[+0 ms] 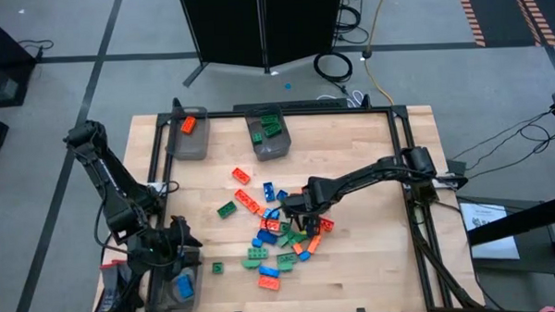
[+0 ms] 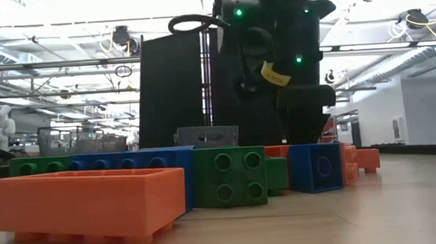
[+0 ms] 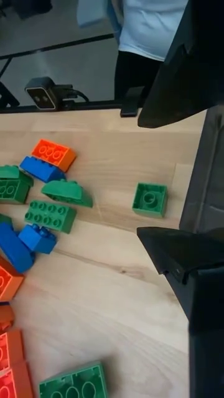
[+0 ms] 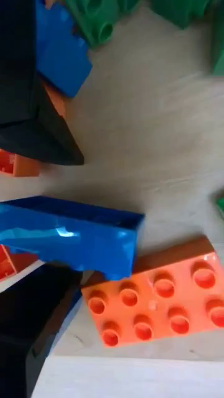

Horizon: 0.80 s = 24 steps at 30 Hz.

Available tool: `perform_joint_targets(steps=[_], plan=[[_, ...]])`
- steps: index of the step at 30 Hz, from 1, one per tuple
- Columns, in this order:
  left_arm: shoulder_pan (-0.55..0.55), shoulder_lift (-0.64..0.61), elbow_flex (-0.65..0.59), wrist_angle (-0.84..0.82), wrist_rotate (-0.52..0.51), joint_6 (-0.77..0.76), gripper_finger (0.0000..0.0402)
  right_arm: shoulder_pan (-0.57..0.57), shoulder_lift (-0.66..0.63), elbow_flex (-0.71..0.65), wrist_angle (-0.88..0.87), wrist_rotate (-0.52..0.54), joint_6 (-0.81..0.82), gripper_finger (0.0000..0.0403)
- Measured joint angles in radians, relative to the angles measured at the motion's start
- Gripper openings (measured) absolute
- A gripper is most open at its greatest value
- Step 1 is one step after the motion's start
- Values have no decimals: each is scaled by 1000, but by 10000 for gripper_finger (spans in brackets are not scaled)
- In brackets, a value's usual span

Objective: Sort blocks
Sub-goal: Put the blue game piece into the bottom left black transparent bin

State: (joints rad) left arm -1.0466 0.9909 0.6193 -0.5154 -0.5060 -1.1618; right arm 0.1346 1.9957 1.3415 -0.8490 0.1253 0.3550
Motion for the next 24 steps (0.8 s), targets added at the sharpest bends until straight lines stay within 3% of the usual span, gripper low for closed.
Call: perform_joint_targets(steps=[4, 10, 15, 19, 24], plan=[[0, 0, 0, -1, -3, 25, 272, -15, 0, 0, -8, 2, 0, 211], [0, 0, 0, -1, -40, 27, 272, -21, 0, 0, -15, 7, -36, 75], [0, 0, 0, 1, -134, 109, 272, -20, 0, 6, -18, 6, -63, 75], [0, 0, 0, 2, -284, 168, 272, -15, -1, 49, -23, 10, -72, 75], [0, 0, 0, 2, -483, 231, 272, 13, -35, 144, -14, 113, -148, 75]])
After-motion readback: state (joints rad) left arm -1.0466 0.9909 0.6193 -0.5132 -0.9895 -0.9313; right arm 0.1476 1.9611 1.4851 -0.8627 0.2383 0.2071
